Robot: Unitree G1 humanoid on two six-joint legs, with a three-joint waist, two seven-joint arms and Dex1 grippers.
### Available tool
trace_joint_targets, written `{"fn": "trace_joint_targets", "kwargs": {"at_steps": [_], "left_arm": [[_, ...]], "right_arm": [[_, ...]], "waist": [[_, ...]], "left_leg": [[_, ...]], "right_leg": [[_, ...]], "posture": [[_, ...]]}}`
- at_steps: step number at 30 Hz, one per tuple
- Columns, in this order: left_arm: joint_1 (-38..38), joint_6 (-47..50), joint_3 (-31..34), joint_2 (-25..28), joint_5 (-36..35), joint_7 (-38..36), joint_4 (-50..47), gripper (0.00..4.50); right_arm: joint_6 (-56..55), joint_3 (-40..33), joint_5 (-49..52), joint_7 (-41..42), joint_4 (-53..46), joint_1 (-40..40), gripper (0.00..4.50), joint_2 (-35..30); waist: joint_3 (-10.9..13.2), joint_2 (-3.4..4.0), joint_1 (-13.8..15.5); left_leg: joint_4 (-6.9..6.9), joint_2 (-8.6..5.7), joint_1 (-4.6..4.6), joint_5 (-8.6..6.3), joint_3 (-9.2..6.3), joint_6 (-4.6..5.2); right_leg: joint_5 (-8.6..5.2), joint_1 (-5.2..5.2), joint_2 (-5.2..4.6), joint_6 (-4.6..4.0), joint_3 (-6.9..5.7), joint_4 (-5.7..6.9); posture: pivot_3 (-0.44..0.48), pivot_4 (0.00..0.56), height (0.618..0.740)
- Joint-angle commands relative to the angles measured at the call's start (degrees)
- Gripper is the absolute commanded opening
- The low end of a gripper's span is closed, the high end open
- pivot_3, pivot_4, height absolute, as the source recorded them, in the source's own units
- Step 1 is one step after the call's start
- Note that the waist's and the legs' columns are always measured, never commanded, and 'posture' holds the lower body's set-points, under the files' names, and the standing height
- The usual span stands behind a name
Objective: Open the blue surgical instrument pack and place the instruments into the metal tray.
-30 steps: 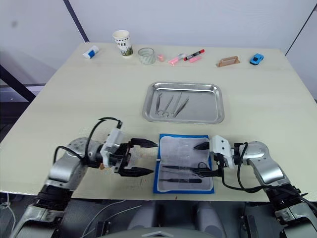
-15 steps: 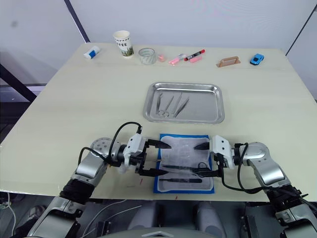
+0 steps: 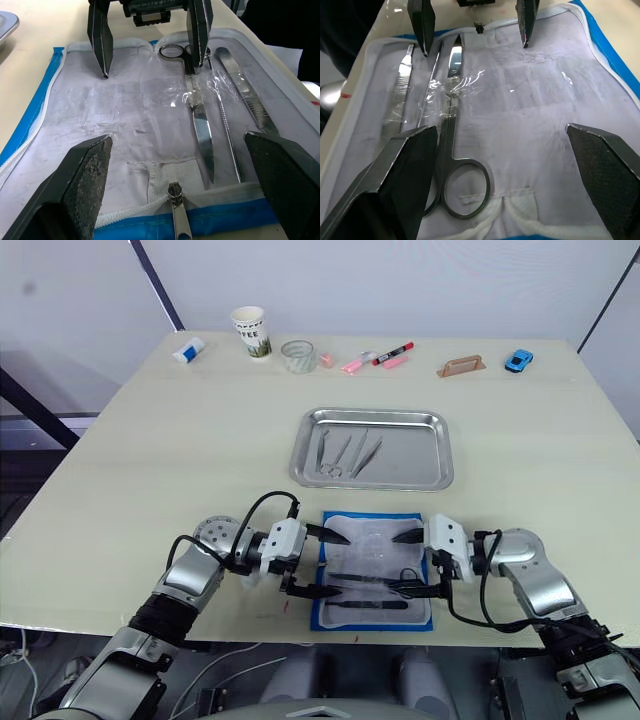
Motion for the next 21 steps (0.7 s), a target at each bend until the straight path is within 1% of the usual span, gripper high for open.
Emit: {"fn": "trace_joint_targets", "kwargs": {"at_steps": [1,6,11,16,21], "left_arm": [[1.90,0.16,-2.14,0.22,2.48,0.46,4.27,4.47],[1.45,-0.31,-2.20,0.07,2.51,0.38,5.49,4.47],[0.86,-0.98,-2.10,0.20,2.42,0.12,6.95,4.47],[-0.05,-2.16,-1.74,0.42,2.46,-0.24,9.18,4.47],[-0.46,-2.88,-1.44,0.64,2.31,-0.53,10.12,4.47]], "right_arm": [[3.85,-4.51,6.06,1.00,-4.76,2.16,4.50,-1.58],[6.76,-10.43,12.41,1.42,-11.49,5.61,4.50,-4.01],[6.89,-17.48,16.20,2.58,-17.54,12.40,4.50,-8.66],[6.38,-25.19,17.90,2.89,-22.78,20.53,4.50,-12.54],[9.43,-31.27,18.45,-0.42,-29.40,27.42,4.50,-14.47]], "waist": [[0.01,0.02,0.10],[0.01,0.15,0.13],[-0.02,0.22,0.70],[-0.07,0.30,0.70],[-0.11,0.29,0.64]], "left_leg": [[0.00,0.00,0.00,0.00,0.00,0.00],[-0.01,0.00,0.01,0.00,0.01,0.00],[-0.01,-0.01,-0.02,0.00,0.02,0.01],[-0.01,-0.03,0.00,0.00,0.11,0.01],[-0.02,-0.03,0.00,0.00,0.16,0.01]], "right_leg": [[0.00,0.00,0.00,0.00,0.01,0.00],[0.00,-0.01,0.01,0.00,0.04,0.00],[-0.01,0.00,0.02,0.02,0.02,-0.01],[-0.02,0.01,0.04,0.04,0.04,-0.02],[-0.06,0.03,0.08,0.08,0.10,-0.03]], "posture": [[0.000,0.150,0.740],[0.000,0.150,0.740],[0.000,0.150,0.740],[0.000,0.150,0.740],[0.000,0.150,0.740]]}}
